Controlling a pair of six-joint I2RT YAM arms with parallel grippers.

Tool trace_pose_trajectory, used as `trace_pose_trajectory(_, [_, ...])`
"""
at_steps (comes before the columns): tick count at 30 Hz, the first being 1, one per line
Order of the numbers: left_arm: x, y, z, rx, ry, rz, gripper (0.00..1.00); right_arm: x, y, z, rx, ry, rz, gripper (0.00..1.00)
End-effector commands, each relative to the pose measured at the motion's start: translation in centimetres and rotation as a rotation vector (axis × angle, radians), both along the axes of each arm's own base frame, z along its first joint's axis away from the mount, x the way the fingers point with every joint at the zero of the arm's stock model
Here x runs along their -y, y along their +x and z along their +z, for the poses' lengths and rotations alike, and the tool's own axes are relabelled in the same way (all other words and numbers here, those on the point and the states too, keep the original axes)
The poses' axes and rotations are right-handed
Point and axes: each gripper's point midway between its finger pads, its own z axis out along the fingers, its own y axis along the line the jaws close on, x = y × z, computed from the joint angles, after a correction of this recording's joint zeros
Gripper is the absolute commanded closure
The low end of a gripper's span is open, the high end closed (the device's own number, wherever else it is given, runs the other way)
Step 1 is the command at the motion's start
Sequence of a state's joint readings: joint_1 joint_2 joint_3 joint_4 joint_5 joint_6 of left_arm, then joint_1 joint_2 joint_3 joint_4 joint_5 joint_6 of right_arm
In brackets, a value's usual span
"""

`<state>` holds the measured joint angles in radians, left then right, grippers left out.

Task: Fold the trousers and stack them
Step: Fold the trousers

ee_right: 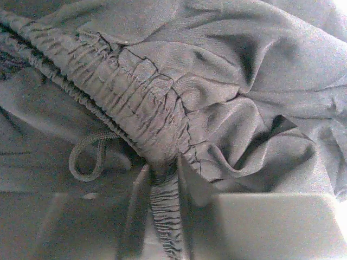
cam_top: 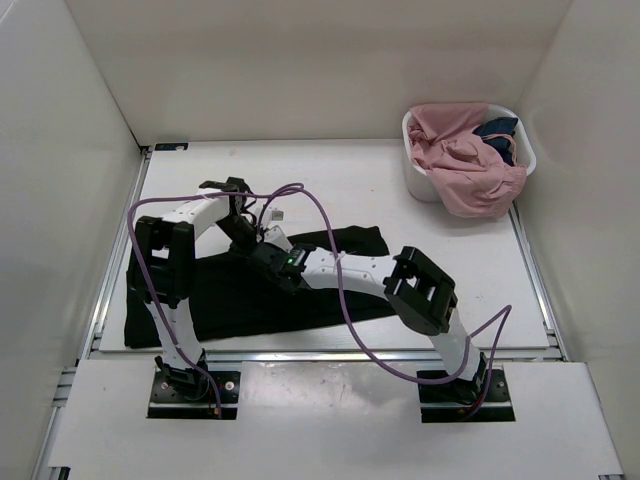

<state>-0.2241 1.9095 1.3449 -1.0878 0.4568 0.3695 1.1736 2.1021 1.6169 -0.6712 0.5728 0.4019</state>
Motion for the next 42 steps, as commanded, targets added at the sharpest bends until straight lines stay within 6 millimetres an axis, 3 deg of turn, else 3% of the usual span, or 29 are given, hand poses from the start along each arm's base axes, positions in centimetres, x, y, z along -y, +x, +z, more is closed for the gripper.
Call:
trace_pose_trajectory(1, [0.5,0.5,0.8,0.036,-0.025,-0.028,0.76,-0.9,0.9,0.2,0.007,0.027,-0.012,0.76])
trace_pose_trajectory(2, [0.5,0.5,0.8,0.036,-0.025,-0.028,0.76,-0.9,0.9,0.2,0.007,0.027,-0.012,0.92])
trace_pose_trajectory(3, [0.5,0.5,0.8,0.036,-0.025,-0.028,0.76,-0.9,1.3,0.6,0.008,0.04,-0.034,1.0])
trace_pose_trajectory(7, [0.6,0.4,0.6,0.025,-0.032,-0.027,0.76,-1.6,3.2,3.9,-0.002,0.149,-0.143,1.0])
trace_pose_trajectory(8, [0.6,0.4,0.6,0.025,-0.032,-0.027,0.78,-1.8,3.5,5.7,-0.003,0.211,-0.178,1.0])
trace_pose_trajectory(11, [0.8,0.7,0.9,0.032,-0.043,-0.027,0.82,-2.7,4.8,8.6,-0.041,0.401,-0.308,1.0])
trace_pose_trajectory(13, [1.0,0.9,0.8,0.03,-0.052,-0.027,0.83,-3.0,5.2,8.6,-0.079,0.459,-0.329,1.0])
trace_pose_trajectory(18, [1.1,1.1,0.8,0.031,-0.052,-0.027,0.82,-4.4,5.2,6.1,-0.2,0.449,-0.341,1.0])
trace_pose_trajectory(21, [0.9,1.5,0.7,0.032,-0.052,-0.018,0.81,-5.5,5.3,6.0,-0.217,0.468,-0.316,1.0])
trace_pose_trajectory(22, [0.9,1.5,0.7,0.032,-0.052,-0.018,0.81,-5.4,5.8,7.1,-0.178,0.483,-0.308,1.0])
trace_pose_trajectory(24, [0.5,1.6,0.6,0.034,-0.043,-0.009,0.81,-5.3,6.6,7.5,-0.128,0.472,-0.262,0.89])
trace_pose_trajectory(25, [0.2,1.8,0.6,0.034,-0.043,0.0,0.79,-5.4,6.8,7.7,-0.118,0.449,-0.224,0.58])
trace_pose_trajectory(26, [0.2,1.8,0.6,0.034,-0.043,0.0,0.79,-3.8,6.2,7.1,-0.134,0.332,-0.16,0.46])
trace_pose_trajectory(28, [-0.2,1.9,0.6,0.034,-0.042,0.013,0.79,-1.8,5.4,7.0,-0.145,0.208,-0.062,0.35])
trace_pose_trajectory(30, [-0.5,2.0,0.3,0.024,-0.04,0.022,0.79,0.1,3.4,7.2,-0.144,0.12,-0.001,0.35])
trace_pose_trajectory(31, [-0.5,2.0,0.3,0.024,-0.04,0.022,0.79,1.0,2.6,9.6,-0.11,0.14,0.027,0.34])
trace_pose_trajectory(32, [-0.5,2.0,0.3,0.024,-0.04,0.022,0.79,2.4,1.6,9.4,-0.083,0.091,0.028,0.34])
trace_pose_trajectory(33, [-0.3,1.9,0.4,0.022,-0.051,0.022,0.79,3.0,1.0,11.7,-0.048,0.133,0.02,0.32])
trace_pose_trajectory(35, [-0.3,1.9,0.4,0.022,-0.051,0.022,0.79,3.9,0.1,12.3,-0.061,0.177,-0.025,0.32])
trace_pose_trajectory(39, [-0.3,1.9,0.4,0.022,-0.051,0.022,0.79,4.3,-3.6,9.1,-0.159,0.168,0.024,0.34])
trace_pose_trajectory(42, [-0.3,1.9,0.4,0.022,-0.051,0.022,0.79,3.7,-4.3,6.8,-0.179,0.124,0.05,0.34])
